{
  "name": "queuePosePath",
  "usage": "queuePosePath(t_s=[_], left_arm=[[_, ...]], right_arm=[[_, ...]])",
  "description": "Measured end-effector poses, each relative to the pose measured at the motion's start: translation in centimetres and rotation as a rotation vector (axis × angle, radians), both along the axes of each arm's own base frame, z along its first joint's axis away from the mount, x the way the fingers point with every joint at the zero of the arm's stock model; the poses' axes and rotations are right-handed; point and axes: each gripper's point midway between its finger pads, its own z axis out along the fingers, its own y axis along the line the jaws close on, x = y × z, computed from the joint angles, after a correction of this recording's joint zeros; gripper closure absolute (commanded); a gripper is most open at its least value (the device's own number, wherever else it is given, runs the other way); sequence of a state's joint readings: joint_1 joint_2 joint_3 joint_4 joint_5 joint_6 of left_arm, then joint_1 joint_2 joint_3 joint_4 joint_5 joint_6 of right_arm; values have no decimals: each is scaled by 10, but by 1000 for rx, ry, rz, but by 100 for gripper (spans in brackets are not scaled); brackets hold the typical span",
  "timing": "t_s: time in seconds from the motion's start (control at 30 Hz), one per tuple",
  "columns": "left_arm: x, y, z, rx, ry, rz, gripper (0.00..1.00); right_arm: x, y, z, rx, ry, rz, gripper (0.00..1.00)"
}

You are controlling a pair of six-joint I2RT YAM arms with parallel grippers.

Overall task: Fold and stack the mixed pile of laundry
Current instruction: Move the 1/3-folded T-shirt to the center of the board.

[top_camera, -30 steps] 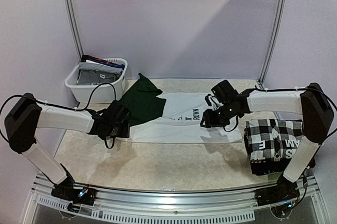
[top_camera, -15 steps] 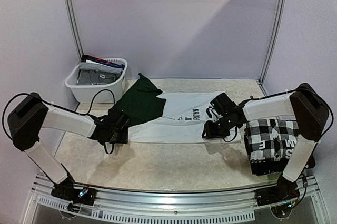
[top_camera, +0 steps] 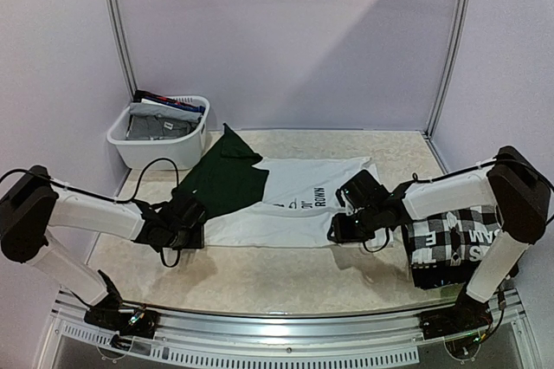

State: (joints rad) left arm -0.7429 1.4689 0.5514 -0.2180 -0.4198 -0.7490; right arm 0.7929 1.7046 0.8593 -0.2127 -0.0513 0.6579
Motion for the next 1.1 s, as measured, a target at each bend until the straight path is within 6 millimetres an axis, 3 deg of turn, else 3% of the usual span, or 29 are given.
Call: queuePosePath(t_s=[0.37, 0.53, 0.7, 0.87, 1.1], left_arm=[[-50, 1, 3, -7, 58, -23, 44], [-62, 10, 12, 7, 71, -22, 40], [-57, 19, 35, 28, 12, -16, 37], [-41, 19, 75, 25, -110, -15, 24], [-19, 23, 127, 67, -286, -13, 1]], right_arm=[[-37, -10, 1, -4, 21, -26, 57], [-45, -17, 3, -33, 46, -27, 53], [-47, -26, 8, -100, 65, -25, 46], [-32, -22, 32, -132, 17, -24, 43], [-2, -12, 76, -129, -132, -21, 14]])
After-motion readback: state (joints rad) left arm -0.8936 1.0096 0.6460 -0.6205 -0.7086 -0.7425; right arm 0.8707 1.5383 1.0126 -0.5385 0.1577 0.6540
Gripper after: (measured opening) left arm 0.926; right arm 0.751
